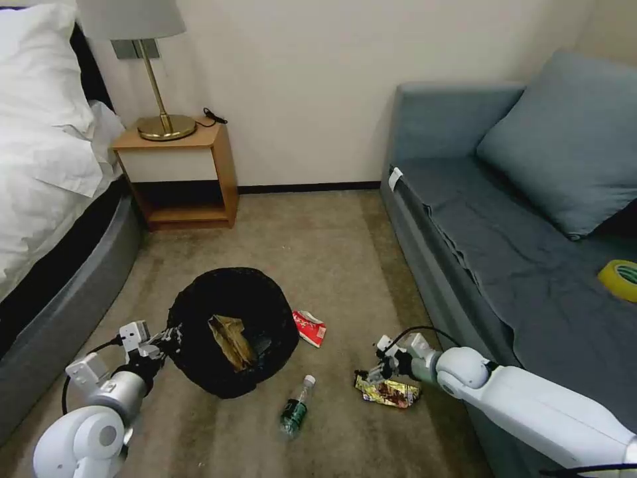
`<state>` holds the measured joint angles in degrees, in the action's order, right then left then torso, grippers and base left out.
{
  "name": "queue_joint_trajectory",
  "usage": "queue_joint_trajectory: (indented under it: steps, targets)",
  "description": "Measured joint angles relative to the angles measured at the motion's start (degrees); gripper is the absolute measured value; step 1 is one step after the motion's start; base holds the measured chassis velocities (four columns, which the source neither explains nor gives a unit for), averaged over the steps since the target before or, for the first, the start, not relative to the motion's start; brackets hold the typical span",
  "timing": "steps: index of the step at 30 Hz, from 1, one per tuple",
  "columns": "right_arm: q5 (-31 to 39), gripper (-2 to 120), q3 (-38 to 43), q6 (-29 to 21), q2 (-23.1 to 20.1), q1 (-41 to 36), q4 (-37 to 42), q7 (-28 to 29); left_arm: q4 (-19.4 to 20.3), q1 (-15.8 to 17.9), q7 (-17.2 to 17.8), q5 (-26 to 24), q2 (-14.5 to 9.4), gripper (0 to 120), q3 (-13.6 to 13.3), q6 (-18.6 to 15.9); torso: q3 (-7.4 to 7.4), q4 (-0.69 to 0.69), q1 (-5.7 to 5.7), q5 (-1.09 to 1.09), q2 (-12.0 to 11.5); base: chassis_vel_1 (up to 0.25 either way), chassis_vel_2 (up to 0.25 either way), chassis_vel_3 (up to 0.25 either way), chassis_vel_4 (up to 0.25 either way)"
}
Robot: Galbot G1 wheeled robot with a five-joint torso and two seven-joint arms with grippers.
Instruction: Pick up the trash bin, then pick up the garbage on the floor and place it into the trash bin.
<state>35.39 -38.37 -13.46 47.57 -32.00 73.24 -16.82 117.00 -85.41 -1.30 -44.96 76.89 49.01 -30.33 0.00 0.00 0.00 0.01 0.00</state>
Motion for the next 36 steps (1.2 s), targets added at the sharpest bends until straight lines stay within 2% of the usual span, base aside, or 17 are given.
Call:
queue_joint_trajectory:
  steps: [4, 7, 18, 27, 36]
  targets:
    - [-1.24, 100, -2.22, -0.42, 2.41, 2.07, -6.12, -3.34, -0.76, 0.20, -0.12, -0.07, -0.23, 4, 0.18, 0.19, 0.00, 0.00, 0.00, -0.01, 0.00, 0.000, 0.000, 0.000, 0.000]
    - [-2.55, 100, -5.27, -0.45, 4.19, 5.16, -12.31, -8.31, -1.36, 0.49, -0.25, -0.48, -0.71, 4, 0.66, 0.26, 0.00, 0.00, 0.00, -0.02, 0.00, 0.000, 0.000, 0.000, 0.000]
    - [-3.25, 100, -10.26, -0.03, 6.73, 10.47, -19.31, -18.20, -2.66, 0.93, -0.87, -0.90, -1.40, 4, 1.44, 0.62, 0.00, 0.00, 0.00, -0.01, 0.00, 0.000, 0.000, 0.000, 0.000]
    - [-4.18, 100, -10.70, 1.16, 9.05, 10.89, -22.76, -19.62, -3.10, 0.70, -1.24, -1.05, -1.39, 4, 2.02, 0.98, 0.00, 0.00, 0.00, -0.02, 0.00, 0.000, 0.000, 0.000, 0.000]
    - [-5.96, 100, -10.83, 2.47, 13.16, 10.40, -27.82, -19.71, -3.55, 0.31, -1.71, -1.43, -1.71, 4, 2.77, 1.39, 0.00, 0.00, 0.00, -0.02, 0.00, 0.000, 0.000, 0.000, 0.000]
